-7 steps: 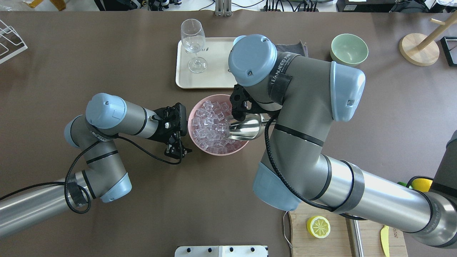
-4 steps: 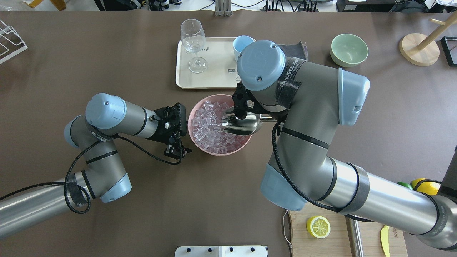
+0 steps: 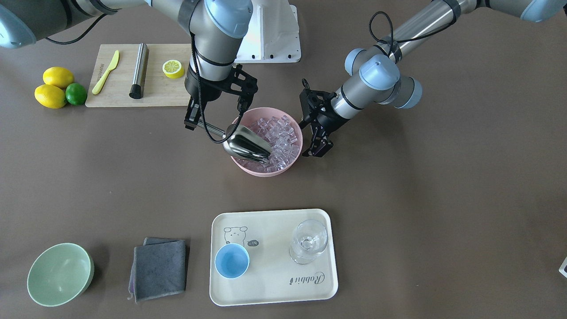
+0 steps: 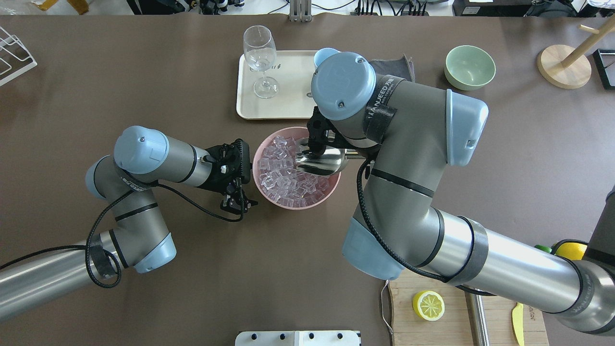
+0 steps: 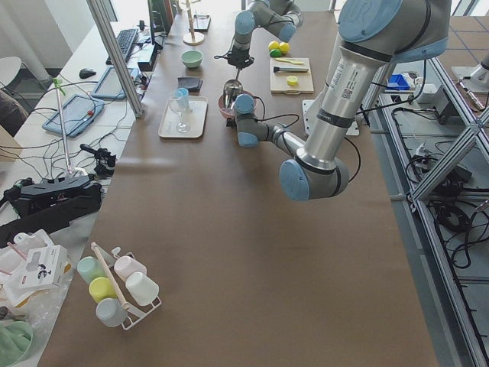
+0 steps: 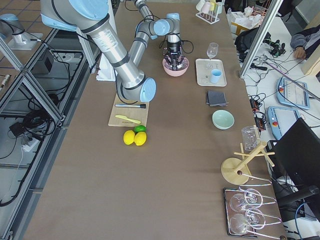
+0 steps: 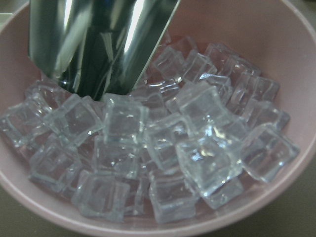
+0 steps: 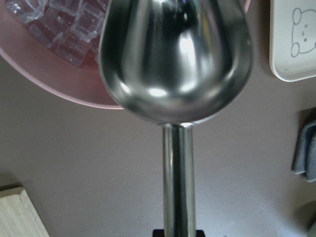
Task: Put ice in cup with scoop
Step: 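Dip the scoop into the ice and scoop cubes with the right gripper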
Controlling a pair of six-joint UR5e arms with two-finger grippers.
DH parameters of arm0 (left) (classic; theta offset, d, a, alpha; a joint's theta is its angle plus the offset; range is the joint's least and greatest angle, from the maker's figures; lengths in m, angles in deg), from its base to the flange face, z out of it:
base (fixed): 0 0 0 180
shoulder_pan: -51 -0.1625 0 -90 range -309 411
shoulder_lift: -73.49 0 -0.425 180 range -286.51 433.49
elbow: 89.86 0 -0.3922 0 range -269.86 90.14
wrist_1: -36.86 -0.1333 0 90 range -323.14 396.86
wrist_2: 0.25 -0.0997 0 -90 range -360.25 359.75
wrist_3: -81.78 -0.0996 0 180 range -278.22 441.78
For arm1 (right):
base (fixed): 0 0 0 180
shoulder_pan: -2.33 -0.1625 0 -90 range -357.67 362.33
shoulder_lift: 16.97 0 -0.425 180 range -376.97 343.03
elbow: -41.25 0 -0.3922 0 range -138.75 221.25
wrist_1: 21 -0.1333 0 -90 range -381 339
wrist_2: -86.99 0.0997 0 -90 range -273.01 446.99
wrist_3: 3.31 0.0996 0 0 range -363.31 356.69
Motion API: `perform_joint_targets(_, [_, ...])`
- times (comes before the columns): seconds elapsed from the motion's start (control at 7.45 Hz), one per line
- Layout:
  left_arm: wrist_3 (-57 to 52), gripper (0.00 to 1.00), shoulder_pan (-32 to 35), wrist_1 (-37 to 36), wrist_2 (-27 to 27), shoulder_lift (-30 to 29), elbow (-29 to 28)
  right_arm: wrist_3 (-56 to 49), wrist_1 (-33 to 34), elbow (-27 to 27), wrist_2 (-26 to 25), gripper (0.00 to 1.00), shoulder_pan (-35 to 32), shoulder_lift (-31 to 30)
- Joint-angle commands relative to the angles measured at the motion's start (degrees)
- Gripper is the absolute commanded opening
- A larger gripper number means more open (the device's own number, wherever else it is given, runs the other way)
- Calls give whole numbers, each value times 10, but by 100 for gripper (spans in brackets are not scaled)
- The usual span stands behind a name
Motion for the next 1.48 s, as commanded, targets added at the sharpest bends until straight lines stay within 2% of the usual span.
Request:
perform_joint_targets(0.0, [0, 99, 0, 0, 0, 1, 0, 0, -2, 8, -19, 0, 14, 3])
perform_joint_targets(0.67, [-2, 99, 1, 9, 1, 6, 0, -60, -12, 15, -27, 0, 23, 17])
perform_joint_targets(1.07, [-2, 99, 1, 12, 1, 9, 1, -56, -75, 9, -22, 0, 23, 2])
perform_joint_targets(1.21, [-2, 99, 0, 12, 0, 9, 0, -47, -127, 13, -22, 0, 23, -24])
perform_joint_targets(1.34, [-2, 99, 1, 11, 0, 9, 1, -44, -150, 12, -20, 0, 23, -34])
